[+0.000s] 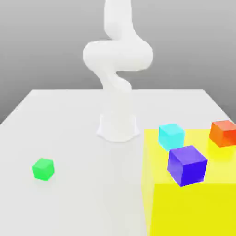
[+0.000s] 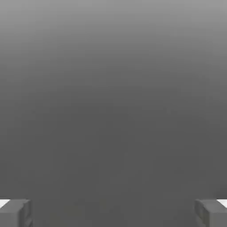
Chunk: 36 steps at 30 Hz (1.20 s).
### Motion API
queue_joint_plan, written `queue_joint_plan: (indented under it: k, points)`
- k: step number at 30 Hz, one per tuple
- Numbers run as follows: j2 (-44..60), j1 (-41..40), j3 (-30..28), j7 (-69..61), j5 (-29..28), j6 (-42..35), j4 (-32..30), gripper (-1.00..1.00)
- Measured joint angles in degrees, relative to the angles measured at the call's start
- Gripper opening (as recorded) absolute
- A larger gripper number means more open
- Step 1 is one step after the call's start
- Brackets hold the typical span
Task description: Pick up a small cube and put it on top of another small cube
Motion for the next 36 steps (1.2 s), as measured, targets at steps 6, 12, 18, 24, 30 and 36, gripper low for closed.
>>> queue_joint_plan:
  k: [6, 12, 18, 24, 30, 36]
  points:
    - [11.17, -10.55, 0.34, 16.01, -0.85, 7.68, -7.43, 0.0]
    - [21.98, -20.05, -0.28, 31.6, -1.8, 15.1, -14.63, 0.0]
    - [32.76, -27.96, -2.57, 46.85, -2.31, 22.53, -21.82, 0.0]
    - [43.82, -33.95, -5.28, 56.99, 0.96, 30.42, -27.45, 0.0]
    - [56.17, -36.02, -1.86, 55.39, 4.25, 40.42, -25.68, 0.0]
    - [57.34, -36.35, -1.51, 55.35, 4.29, 41.51, -25.47, -1.0]
